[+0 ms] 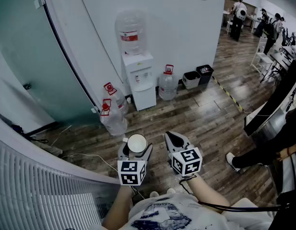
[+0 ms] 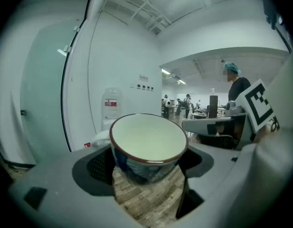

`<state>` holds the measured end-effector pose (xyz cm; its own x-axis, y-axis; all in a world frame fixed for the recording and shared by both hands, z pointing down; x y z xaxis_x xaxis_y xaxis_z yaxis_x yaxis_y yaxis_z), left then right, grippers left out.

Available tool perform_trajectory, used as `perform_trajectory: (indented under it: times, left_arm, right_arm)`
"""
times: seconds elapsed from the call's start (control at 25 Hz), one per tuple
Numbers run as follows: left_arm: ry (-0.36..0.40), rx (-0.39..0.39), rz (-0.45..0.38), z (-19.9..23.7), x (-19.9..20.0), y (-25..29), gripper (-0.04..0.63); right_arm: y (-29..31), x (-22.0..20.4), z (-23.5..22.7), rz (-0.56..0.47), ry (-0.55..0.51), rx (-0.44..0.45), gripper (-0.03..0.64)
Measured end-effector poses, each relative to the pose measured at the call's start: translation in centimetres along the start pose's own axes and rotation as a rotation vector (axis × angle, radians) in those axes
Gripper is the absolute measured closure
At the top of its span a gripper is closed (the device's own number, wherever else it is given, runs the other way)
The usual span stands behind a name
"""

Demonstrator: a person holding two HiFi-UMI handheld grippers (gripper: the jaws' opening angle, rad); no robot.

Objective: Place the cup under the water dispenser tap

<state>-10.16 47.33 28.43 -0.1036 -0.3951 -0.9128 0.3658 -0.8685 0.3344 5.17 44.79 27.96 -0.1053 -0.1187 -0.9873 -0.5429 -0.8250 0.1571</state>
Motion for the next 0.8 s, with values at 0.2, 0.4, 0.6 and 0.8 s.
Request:
perform_trajectory:
  times: [0.2, 0.4, 0.6, 0.8]
  left_arm:
    - [-0.009, 0.014, 0.006, -0.1, 0.1, 0.8, 0.160]
    - [-0.013, 0.020, 0.012, -0.6, 0.2, 1.8, 0.160]
    - [-0.020, 0.035, 0.021, -1.4, -0.2, 2.8, 0.160]
    - [-0.026, 0.059, 0.009, -2.0, 0.0, 3.8, 0.161]
  right_arm:
    - [0.4, 0.1, -0.8, 0.007, 0.000, 0.004, 0.597]
    - [0.5, -0.1, -2.2, 0.011, 0.004, 0.008, 0.597]
    - [0.2, -0.8, -3.8, 0.022, 0.015, 0.015, 0.597]
    - [-0.4, -1.5, -5.7, 0.029, 0.021, 0.018, 0.597]
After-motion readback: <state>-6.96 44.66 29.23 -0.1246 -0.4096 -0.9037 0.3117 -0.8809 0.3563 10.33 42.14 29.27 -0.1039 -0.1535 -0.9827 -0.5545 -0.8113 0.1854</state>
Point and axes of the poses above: the fingertips, and each gripper's own axes: y forward along the fingers, z to its left, x out of its top, the point moved 5 cm from there along -y, backward along the fingers, and after that the axes turned 12 degrees about -y, right-handed, at the moved point
